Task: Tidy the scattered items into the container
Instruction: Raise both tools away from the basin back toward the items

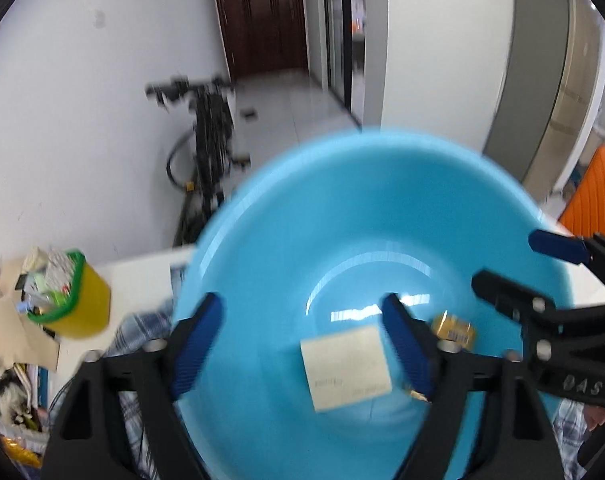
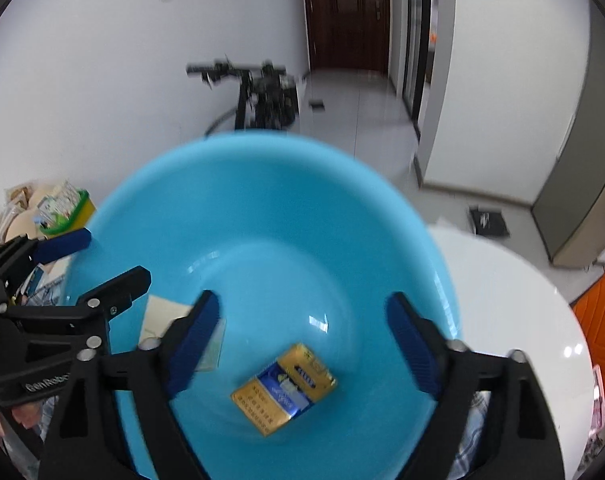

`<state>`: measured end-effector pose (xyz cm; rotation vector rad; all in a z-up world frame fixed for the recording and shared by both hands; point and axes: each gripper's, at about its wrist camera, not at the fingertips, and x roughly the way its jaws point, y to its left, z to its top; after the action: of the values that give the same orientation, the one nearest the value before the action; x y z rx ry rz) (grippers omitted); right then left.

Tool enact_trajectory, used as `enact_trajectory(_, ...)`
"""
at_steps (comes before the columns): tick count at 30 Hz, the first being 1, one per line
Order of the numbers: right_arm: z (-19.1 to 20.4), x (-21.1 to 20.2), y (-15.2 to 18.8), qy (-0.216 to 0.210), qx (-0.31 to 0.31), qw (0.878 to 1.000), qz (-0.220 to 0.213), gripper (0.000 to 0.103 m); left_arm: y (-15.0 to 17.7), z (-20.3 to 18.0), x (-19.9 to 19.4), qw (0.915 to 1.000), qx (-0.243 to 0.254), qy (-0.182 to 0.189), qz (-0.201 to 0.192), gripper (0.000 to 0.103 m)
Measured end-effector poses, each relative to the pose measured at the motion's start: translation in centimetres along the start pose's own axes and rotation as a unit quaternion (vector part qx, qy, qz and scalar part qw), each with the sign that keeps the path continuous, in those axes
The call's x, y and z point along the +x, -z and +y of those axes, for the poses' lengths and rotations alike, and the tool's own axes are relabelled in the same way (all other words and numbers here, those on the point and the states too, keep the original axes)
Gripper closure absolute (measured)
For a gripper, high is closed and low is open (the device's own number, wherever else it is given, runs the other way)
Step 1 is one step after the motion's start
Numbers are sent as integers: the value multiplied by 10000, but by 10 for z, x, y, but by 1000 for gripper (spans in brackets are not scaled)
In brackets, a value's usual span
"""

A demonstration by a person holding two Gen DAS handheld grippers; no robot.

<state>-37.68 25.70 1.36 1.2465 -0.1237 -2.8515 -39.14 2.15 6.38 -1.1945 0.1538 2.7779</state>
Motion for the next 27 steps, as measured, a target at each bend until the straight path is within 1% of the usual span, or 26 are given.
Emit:
enact_trajectory(2, 2, -9, -1, 101, -28, 9994, -345, 5, 0, 4, -10, 9992, -111, 155, -356, 16)
enact_trajectory(4, 2, -13, -4, 142, -30, 9982, -587, 5, 0, 8, -16, 9979, -234, 287, -527, 15)
enact_trajectory(7, 0, -18, -6, 144, 59, 9971, -748, 5, -1, 12, -18, 9972, -339, 269, -609, 14)
enact_trajectory(11, -4, -23, -6, 168, 103, 9959, -884, 5, 0, 13, -25, 9960, -244, 117, -851, 14)
enact_trajectory(14, -5, -29, -2, 103, 88, 9945, -1040, 5, 3, 11, -33, 9943, -174, 100, -1045, 14)
enact_trajectory(17, -6, -41, 4, 191, 97, 9898, -1407, 5, 8, 10, -47, 9905, -211, 181, -1348, 14)
enact_trajectory(18, -5, -45, 6, 257, 69, 9878, -1532, 2, 10, 10, -53, 9883, -238, 222, -1493, 14)
enact_trajectory(19, -3, -48, 7, 325, 30, 9862, -1623, 1, 13, 10, -59, 9862, -264, 249, -1613, 12)
enact_trajectory(22, 1, -59, 13, 375, -105, 9839, -1742, 1, 17, 10, -73, 9818, -286, 219, -1866, 0)
enact_trajectory(24, 1, -67, 18, 358, -162, 9834, -1772, 1, 21, 10, -82, 9783, -244, 64, -2059, 0)
enact_trajectory(27, 3, -75, 22, 375, -241, 9822, -1822, 1, 24, 12, -91, 9770, -183, -42, -2123, 0)
